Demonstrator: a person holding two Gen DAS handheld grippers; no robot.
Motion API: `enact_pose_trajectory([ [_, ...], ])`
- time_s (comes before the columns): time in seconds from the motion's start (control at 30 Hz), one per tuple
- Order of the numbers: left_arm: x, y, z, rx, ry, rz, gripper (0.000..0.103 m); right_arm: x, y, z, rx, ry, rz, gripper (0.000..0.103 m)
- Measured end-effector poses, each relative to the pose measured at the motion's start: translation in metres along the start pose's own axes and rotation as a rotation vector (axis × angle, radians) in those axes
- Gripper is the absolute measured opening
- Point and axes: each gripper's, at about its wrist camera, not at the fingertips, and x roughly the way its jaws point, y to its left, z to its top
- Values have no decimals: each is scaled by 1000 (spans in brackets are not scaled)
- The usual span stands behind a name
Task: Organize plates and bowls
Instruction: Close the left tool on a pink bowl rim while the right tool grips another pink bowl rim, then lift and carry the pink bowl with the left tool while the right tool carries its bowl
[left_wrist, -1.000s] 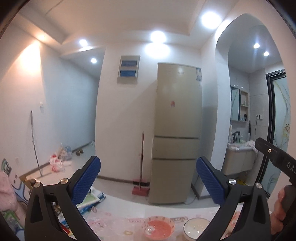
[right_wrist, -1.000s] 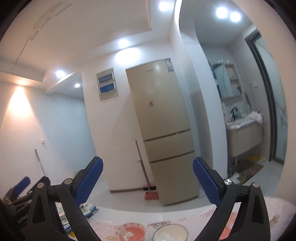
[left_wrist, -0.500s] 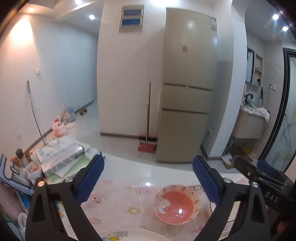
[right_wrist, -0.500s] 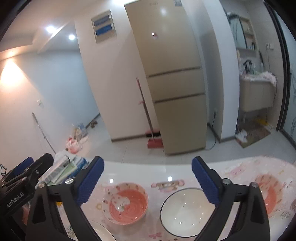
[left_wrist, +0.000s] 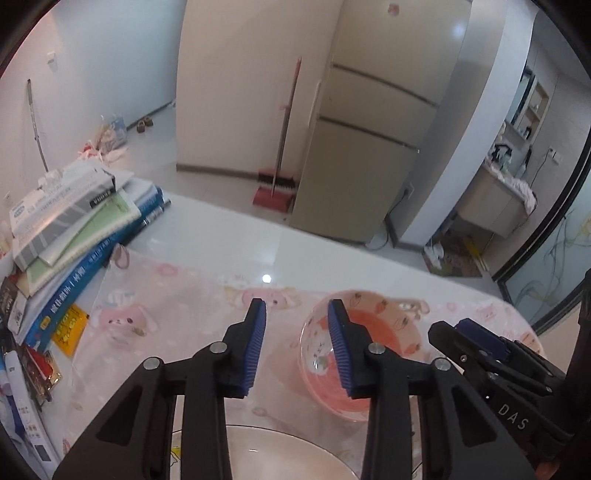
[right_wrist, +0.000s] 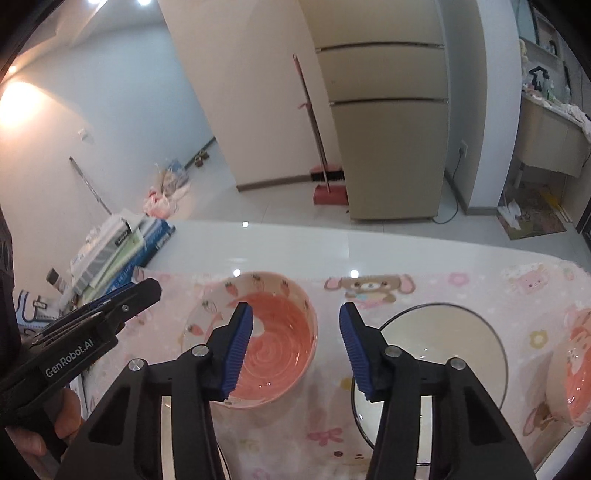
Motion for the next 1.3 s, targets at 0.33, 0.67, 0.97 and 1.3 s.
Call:
enact_pose_trajectory([
  [0.33, 31, 0, -12, 18, 112, -36, 21, 33, 10, -13, -22, 81, -21, 41],
  [0.67, 43, -2, -19, 32, 155, -11, 4, 49, -7, -19, 103, 143, 30, 28],
  [0.97, 56, 7, -22, -26, 189, -58, 7, 54, 8, -24, -19, 136, -62, 18],
  [1.3, 34, 2, -16, -6, 138, -25, 5, 41, -7, -20, 93, 162, 57, 15],
])
